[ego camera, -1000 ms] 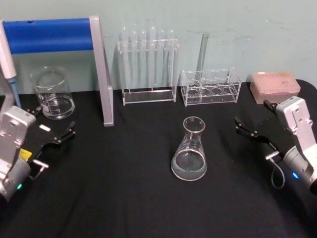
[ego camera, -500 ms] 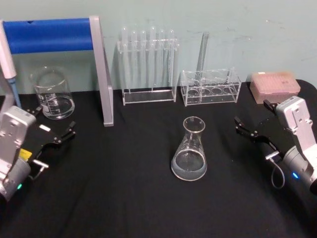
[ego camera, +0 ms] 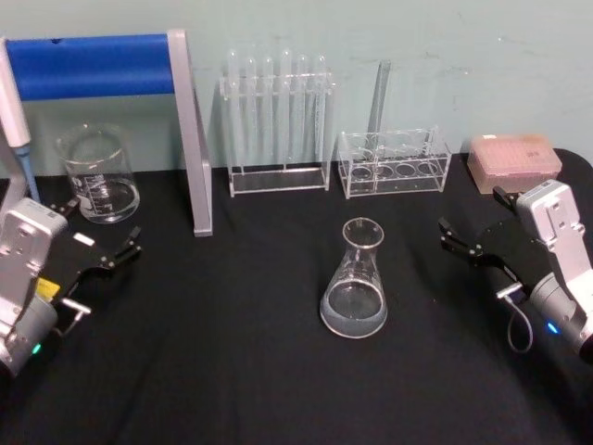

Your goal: Grasp the erlenmeyer flask with one hand, shake it three times, then place it back.

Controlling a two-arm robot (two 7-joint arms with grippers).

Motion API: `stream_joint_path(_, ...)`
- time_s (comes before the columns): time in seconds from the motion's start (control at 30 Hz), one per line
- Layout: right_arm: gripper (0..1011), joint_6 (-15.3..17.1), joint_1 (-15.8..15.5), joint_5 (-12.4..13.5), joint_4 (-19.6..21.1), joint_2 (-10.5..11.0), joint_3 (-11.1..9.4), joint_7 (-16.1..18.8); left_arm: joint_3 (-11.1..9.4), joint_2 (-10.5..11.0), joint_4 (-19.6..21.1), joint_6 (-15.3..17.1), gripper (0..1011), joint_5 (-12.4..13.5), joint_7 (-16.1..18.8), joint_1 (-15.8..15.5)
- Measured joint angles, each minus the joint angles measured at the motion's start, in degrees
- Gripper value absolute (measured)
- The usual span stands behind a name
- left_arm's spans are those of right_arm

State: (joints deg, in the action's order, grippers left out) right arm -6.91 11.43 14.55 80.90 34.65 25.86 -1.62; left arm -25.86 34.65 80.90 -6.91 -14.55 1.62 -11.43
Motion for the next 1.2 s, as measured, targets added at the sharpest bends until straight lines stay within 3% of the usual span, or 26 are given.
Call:
stream_joint_path(0.37,1000,-0.48,-2.27,1.63,2.75,0.62,-2.02,3.31,0.0,0.0,0.0,0.0,1001,0.0,0.0,0.0)
stream_joint_path(0.87,1000,1.76,-8.94,12.94,9.4,2.37,-5.49,15.71,0.0,0.0,0.0,0.0,1000,0.0,0.0,0.0)
stream_joint_path(1.2,1000,-0.7,-9.92,14.95,10.2,2.04,-5.66,23.07,0.0,0.0,0.0,0.0,1001,0.0,0.0,0.0)
